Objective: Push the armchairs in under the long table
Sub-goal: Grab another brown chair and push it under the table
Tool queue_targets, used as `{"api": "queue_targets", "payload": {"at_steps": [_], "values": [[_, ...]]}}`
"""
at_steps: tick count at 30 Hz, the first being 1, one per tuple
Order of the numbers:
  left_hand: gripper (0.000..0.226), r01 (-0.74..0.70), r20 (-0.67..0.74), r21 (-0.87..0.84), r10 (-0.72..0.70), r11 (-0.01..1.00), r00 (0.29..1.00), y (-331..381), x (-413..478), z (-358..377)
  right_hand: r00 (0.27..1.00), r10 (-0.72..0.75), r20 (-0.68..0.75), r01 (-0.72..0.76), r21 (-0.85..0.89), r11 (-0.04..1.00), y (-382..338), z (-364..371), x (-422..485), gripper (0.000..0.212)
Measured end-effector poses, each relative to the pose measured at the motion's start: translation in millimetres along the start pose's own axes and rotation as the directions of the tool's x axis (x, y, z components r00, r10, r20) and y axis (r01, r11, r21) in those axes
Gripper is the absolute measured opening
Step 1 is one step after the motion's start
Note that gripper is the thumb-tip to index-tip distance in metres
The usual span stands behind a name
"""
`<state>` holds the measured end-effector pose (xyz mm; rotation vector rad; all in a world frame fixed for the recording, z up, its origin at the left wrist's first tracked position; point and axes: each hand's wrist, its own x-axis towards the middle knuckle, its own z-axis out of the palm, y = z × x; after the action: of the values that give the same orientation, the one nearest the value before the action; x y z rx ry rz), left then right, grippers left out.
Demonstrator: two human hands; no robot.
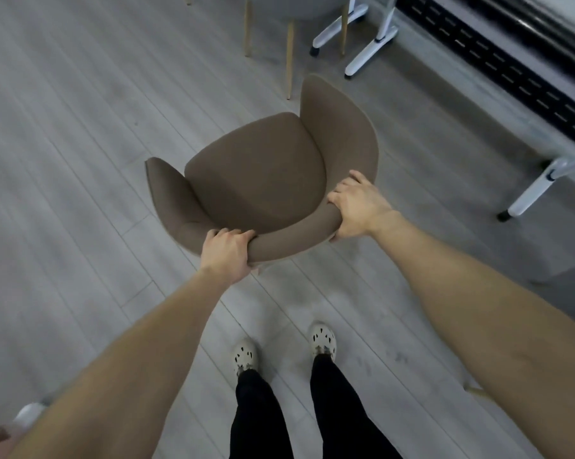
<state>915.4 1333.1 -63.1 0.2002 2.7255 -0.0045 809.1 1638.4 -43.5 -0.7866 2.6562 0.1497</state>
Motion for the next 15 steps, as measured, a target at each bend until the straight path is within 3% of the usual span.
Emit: {"api": "queue_targets", "payload": {"at_steps": [7, 12, 15], "values": [[0.066, -0.219, 0.046, 0.162, 0.214, 0.962, 0.976, -56.6, 27.9, -18.0, 0.98, 0.199, -0.024, -0.195, 0.121, 0.973, -56.5, 16.2, -32.1, 0.093], [0.071, -0.386, 0.071, 0.259, 0.381, 0.885, 0.922, -80.2, 74.0, -37.6, 0.924, 0.379, -0.045, -0.365, 0.18, 0.913, -93.9, 32.3, -51.3, 0.091], [0.069, -0.473, 0.096, 0.294, 0.467, 0.83, 0.879, -73.7, 109.5, -49.4, 0.877, 0.48, -0.027, -0.461, 0.234, 0.856, -95.7, 38.3, -52.4, 0.102]]}}
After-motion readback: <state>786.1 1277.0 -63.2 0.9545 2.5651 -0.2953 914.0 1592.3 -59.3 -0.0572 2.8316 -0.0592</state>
